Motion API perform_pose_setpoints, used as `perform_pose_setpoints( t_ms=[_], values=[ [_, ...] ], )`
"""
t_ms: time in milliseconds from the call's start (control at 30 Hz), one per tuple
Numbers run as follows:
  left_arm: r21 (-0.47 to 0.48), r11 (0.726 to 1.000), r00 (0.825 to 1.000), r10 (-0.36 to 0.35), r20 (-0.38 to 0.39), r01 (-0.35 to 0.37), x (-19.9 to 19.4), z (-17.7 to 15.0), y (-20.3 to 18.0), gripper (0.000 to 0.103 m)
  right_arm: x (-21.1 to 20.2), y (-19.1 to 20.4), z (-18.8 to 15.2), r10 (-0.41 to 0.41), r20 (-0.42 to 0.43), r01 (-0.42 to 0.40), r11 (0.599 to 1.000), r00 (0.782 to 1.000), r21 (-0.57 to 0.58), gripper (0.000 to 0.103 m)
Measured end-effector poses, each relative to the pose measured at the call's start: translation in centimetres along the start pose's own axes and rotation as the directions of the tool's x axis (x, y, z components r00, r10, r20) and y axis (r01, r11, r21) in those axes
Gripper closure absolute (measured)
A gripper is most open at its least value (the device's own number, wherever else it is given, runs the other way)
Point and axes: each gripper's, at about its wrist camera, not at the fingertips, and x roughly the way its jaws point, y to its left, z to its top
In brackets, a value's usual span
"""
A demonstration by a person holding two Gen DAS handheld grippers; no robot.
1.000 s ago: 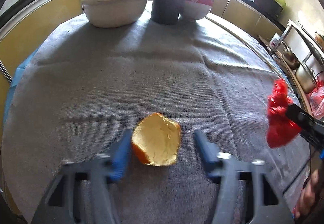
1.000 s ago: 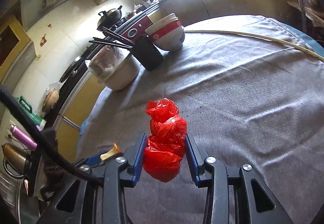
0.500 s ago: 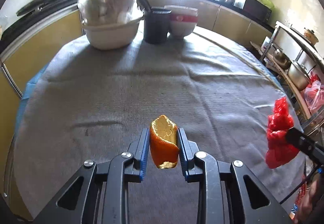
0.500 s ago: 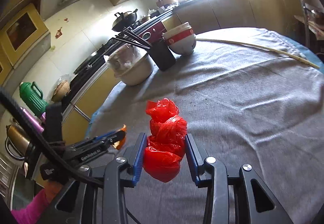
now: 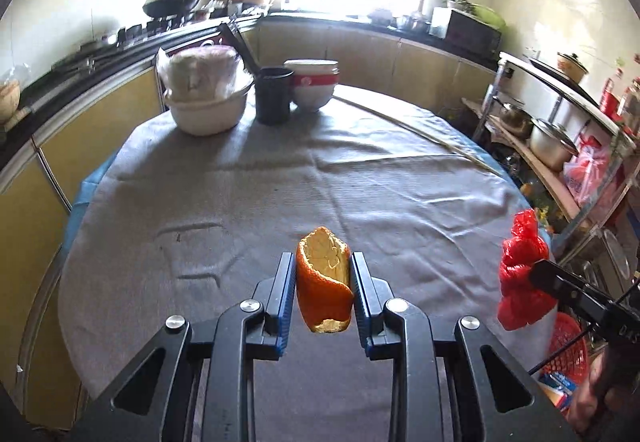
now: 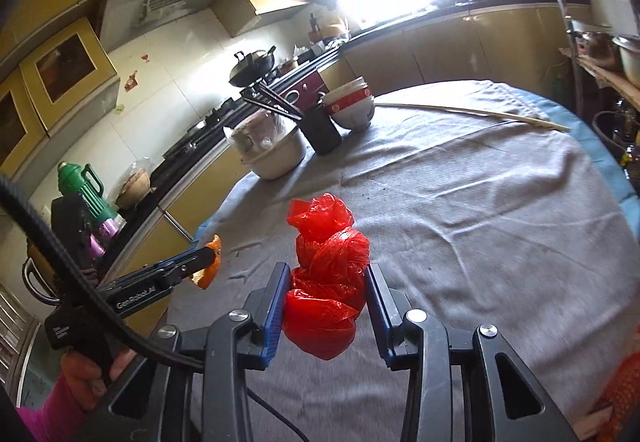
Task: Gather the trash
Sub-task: 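Carry the orange peel with the left tool while the right tool carries the red bag to the basket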
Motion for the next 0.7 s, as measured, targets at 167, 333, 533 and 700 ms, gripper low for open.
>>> perform_pose_setpoints(
  t_ms=[167,333,533,700],
  values=[
    [0.031,0.999,0.999,-0.016,0.03,0.015,-2.7,-1.1,-2.1,0.075,-3.5,0.0,-1.3,-0.019,0.031,0.02,1.0,0.999,-0.01,0.062],
    [0.047,0.999,0.998,-0.017,0.062,0.014,-5.0,-2.0,-3.5,0.075,-6.4,0.2,-2.6,-0.032,0.056,0.034,0.999,0.998,-0.021,0.062],
    [0.065,0.998,0.996,-0.026,0.088,0.02,-7.3,-2.8,-5.0,0.075,-9.3,0.6,-4.2,-0.031,0.081,0.034,0.999,0.996,-0.026,0.062],
    [0.098,0.995,0.994,-0.03,0.103,0.02,-8.9,-3.6,-6.8,0.075,-11.6,0.8,-5.3,-0.03,0.106,0.032,0.999,0.994,-0.016,0.062]
  ],
)
